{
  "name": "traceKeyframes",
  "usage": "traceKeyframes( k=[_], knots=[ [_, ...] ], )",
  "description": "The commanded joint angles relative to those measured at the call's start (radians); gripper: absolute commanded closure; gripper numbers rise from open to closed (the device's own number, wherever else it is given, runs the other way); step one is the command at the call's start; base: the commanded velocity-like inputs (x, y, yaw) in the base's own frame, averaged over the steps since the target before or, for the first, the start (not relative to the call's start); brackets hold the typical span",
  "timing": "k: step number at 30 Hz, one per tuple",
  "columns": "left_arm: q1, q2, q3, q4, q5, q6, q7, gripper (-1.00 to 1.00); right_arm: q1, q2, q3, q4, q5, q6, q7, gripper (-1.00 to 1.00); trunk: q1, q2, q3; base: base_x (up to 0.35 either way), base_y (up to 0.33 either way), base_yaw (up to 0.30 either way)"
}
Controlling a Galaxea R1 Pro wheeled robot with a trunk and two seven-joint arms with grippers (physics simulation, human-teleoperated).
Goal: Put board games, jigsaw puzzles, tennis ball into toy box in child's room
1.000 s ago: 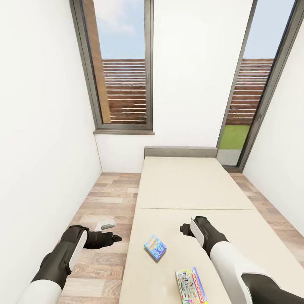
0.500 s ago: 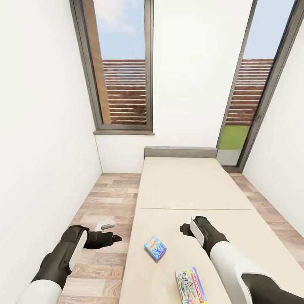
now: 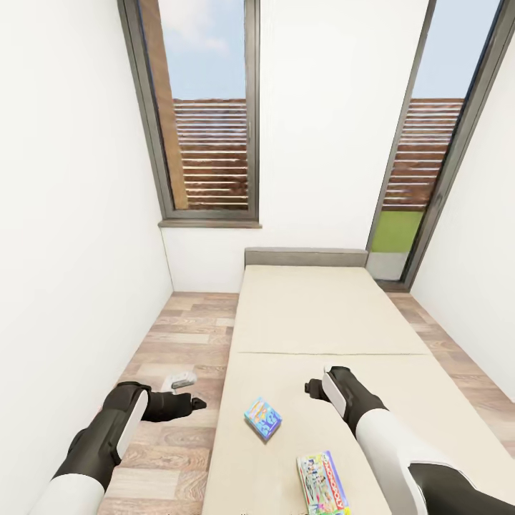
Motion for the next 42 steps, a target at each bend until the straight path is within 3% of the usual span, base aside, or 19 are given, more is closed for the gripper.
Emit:
traceKeyframes(
  k=[1,15,42],
  knots=[
    [-0.001,0.0,0.001,0.0,0.009,0.007,0.003,-1.0,-0.001,0.001,-0.004,-0.002,-0.011,0.003,-0.007,-1.0,-0.003,0.005,0.0,0.0,0.0,0.0],
    [-0.001,0.0,0.001,-0.001,0.008,0.007,0.002,-1.0,-0.001,-0.002,-0.008,-0.001,-0.018,0.007,-0.003,-1.0,-0.057,0.103,0.021,0.0,0.0,0.0],
    [-0.001,0.0,0.001,-0.001,0.008,0.007,0.003,-1.0,-0.001,-0.002,-0.008,0.003,-0.018,0.008,-0.003,-1.0,-0.057,0.103,-0.024,0.0,0.0,0.0]
  ],
)
